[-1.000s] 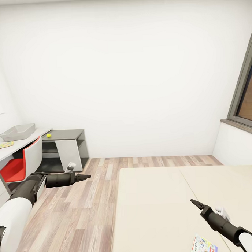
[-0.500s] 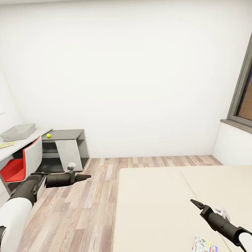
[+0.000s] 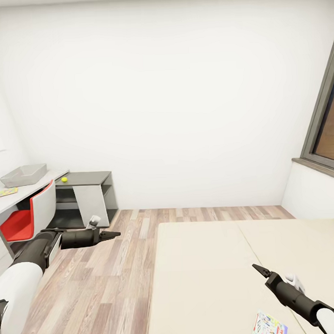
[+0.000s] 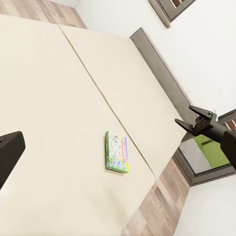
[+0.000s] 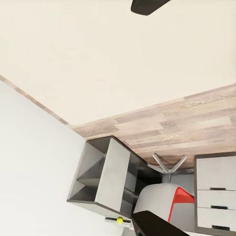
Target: Put all the toys in the child's room - the three board games (two on the bed and one on the table), the two jigsaw puzzles on the table, and the tennis ball on the table - inside the toy box on the table in the child's room.
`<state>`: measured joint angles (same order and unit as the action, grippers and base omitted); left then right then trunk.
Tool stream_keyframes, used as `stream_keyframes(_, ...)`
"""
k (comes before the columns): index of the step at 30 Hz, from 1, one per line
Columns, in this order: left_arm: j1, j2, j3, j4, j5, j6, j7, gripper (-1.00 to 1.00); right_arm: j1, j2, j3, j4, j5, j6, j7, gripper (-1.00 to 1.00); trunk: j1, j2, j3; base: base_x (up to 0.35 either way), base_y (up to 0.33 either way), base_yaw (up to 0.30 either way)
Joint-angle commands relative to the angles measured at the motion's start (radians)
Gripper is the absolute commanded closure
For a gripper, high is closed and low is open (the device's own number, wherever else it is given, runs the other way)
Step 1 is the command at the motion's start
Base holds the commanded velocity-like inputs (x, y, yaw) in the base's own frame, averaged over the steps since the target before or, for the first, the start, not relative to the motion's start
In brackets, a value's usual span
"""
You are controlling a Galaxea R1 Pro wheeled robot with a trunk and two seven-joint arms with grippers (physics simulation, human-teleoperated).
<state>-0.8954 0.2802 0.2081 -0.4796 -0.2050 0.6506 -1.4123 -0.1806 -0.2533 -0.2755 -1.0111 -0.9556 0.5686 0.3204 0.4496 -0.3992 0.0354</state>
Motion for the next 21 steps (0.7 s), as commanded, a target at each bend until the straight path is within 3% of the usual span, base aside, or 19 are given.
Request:
stream_keyframes(1,0.000,-0.001,0.007,0.000,-0.011,0.011,-0.007,-1.00,0.000,0.000,-0.002,0.000,-0.003,0.007,0.002,-1.00,0.000,-0.001,0.000,0.000,-0.005,0.000)
stream_keyframes(21,0.000,-0.001,0.007,0.000,-0.011,0.011,-0.007,-1.00,0.000,0.000,-0.002,0.000,-0.003,0.007,0.002,-1.00,0.000,-0.001,0.000,0.000,-0.191,0.000)
